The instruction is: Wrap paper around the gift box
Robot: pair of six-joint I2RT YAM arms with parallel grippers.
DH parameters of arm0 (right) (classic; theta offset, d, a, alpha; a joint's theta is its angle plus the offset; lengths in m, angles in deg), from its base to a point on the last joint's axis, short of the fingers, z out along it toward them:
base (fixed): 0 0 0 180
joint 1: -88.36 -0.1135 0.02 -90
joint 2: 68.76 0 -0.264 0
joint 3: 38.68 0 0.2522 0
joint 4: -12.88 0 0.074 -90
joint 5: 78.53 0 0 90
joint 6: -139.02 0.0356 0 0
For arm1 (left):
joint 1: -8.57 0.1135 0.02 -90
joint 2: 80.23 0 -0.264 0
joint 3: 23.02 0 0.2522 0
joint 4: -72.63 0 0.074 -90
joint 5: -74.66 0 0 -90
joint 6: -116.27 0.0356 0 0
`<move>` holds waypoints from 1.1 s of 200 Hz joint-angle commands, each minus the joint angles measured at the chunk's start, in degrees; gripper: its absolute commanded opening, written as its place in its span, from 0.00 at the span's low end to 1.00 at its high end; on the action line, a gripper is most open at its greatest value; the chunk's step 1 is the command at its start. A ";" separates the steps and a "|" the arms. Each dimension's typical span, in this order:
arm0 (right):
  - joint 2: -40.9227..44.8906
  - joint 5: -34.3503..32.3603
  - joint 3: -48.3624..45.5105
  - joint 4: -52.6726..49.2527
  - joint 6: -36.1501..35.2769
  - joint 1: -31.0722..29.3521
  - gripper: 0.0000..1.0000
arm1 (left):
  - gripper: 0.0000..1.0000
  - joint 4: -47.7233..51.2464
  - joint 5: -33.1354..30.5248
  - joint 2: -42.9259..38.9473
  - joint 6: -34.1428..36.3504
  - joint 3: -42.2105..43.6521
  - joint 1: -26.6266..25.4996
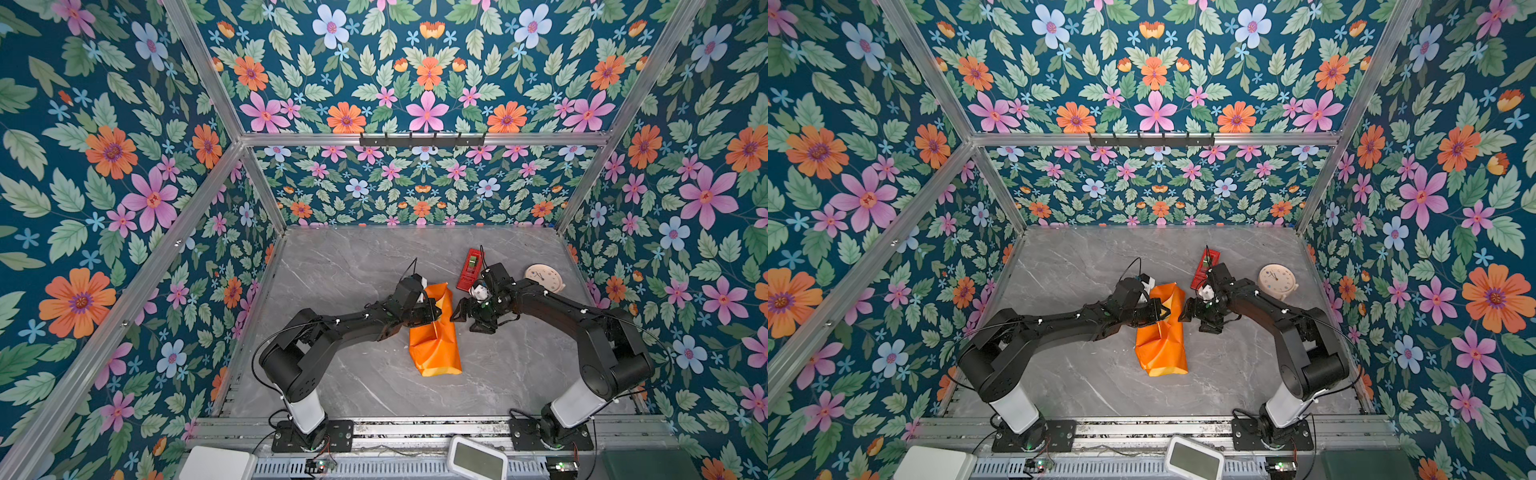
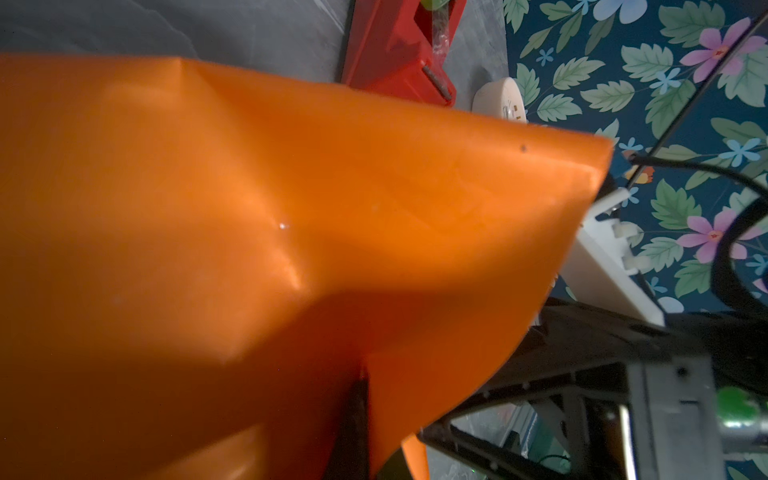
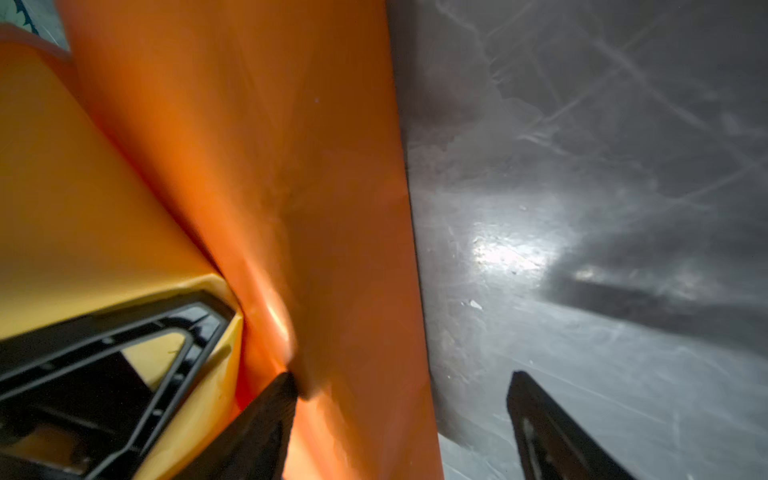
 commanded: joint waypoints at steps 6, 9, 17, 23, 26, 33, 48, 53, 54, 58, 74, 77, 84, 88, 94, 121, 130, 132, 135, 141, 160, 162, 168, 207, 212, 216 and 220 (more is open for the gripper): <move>-0.13 1.70 -0.82 1.32 0.24 -0.10 0.80 | 0.00 14.66 -1.24 0.93 1.03 0.30 0.07; -0.26 1.88 -0.85 1.35 0.15 -0.13 0.80 | 0.00 14.71 -1.23 0.93 1.06 0.30 0.04; -0.44 1.89 -1.03 1.46 0.15 -0.11 0.80 | 0.00 14.84 -1.27 1.02 1.19 0.17 0.10; -0.52 1.90 -1.17 1.53 0.14 -0.12 0.80 | 0.00 14.88 -1.28 1.02 1.19 0.13 0.04; -0.48 1.94 -1.23 1.59 0.15 -0.09 0.80 | 0.00 14.84 -1.27 1.02 1.17 0.10 0.04; -0.63 1.98 -1.38 1.59 0.15 -0.11 0.80 | 0.00 14.84 -1.29 1.06 1.19 0.06 0.01; -0.65 1.27 -1.73 1.31 0.05 -0.11 0.80 | 0.00 14.88 -1.23 1.02 1.14 -0.13 0.02; -0.65 0.91 -1.92 1.15 -0.01 -0.14 0.80 | 0.00 14.93 -1.22 1.02 1.15 -0.22 0.02; -0.64 0.83 -1.97 1.08 -0.01 -0.12 0.80 | 0.00 14.93 -1.25 1.02 1.17 -0.26 0.02; -0.64 0.40 -1.93 0.88 -0.08 -0.17 0.80 | 0.00 14.93 -1.23 1.02 1.21 -0.37 0.01; -2.69 -1.17 -2.36 0.02 -0.41 -0.16 0.79 | 0.00 15.23 -1.19 1.02 1.35 -1.07 0.01; -2.79 -1.42 -2.44 -0.15 -0.37 -0.18 0.79 | 0.00 15.27 -1.19 1.02 1.32 -1.22 0.06; -2.91 -2.10 -2.73 -0.42 -0.45 -0.10 0.79 | 0.00 15.28 -1.12 0.95 1.42 -1.64 0.03; -2.92 -2.41 -2.93 -0.53 -0.52 -0.13 0.79 | 0.00 15.32 -1.08 1.00 1.42 -1.90 0.04; -3.01 -2.94 -3.13 -0.73 -0.61 -0.10 0.79 | 0.00 15.35 -1.05 0.93 1.44 -2.34 0.04; -3.01 -4.00 -3.76 -1.26 -0.72 -0.18 0.79 | 0.00 13.93 -0.27 0.93 1.47 -4.40 0.02; -3.01 -4.08 -3.86 -1.25 -0.73 -0.13 0.78 | 0.00 12.72 0.40 0.86 0.99 -4.78 0.02; -3.01 -4.15 -3.90 -1.26 -0.72 -0.11 0.78 | 0.00 12.42 0.56 0.85 0.94 -4.85 0.04; -3.01 -4.17 -3.94 -1.24 -0.72 -0.10 0.78 | 0.00 11.98 0.77 0.84 0.70 -4.99 0.04; -3.06 -4.25 -4.03 -1.27 -0.71 -0.14 0.78 | 0.00 11.18 1.10 0.84 0.27 -5.21 0.03; -3.01 -4.26 -4.20 -1.27 -0.61 -0.20 0.78 | 0.00 7.98 2.32 0.62 -0.94 -5.07 0.09; -3.01 -4.26 -4.21 -1.27 -0.56 -0.12 0.78 | 0.00 7.59 2.45 0.59 -1.06 -4.99 0.03; -3.01 -4.25 -4.21 -1.26 -0.54 -0.13 0.78 | 0.00 6.56 2.78 0.58 -1.40 -4.77 0.04; -3.06 -4.43 -4.30 -1.22 -0.54 -0.18 0.78 | 0.00 0.45 4.89 0.36 -3.44 -3.29 0.09; -3.14 -4.39 -4.30 -1.18 -0.52 -0.19 0.78 | 0.00 -0.56 5.09 0.32 -3.79 -3.01 0.06; -3.10 -4.36 -4.39 -1.18 -0.46 -0.20 0.78 | 0.00 -1.25 5.19 0.27 -4.12 -2.78 0.06; -3.10 -4.40 -4.43 -1.18 -0.51 -0.21 0.78 | 0.00 -2.02 5.42 0.25 -4.36 -2.55 0.03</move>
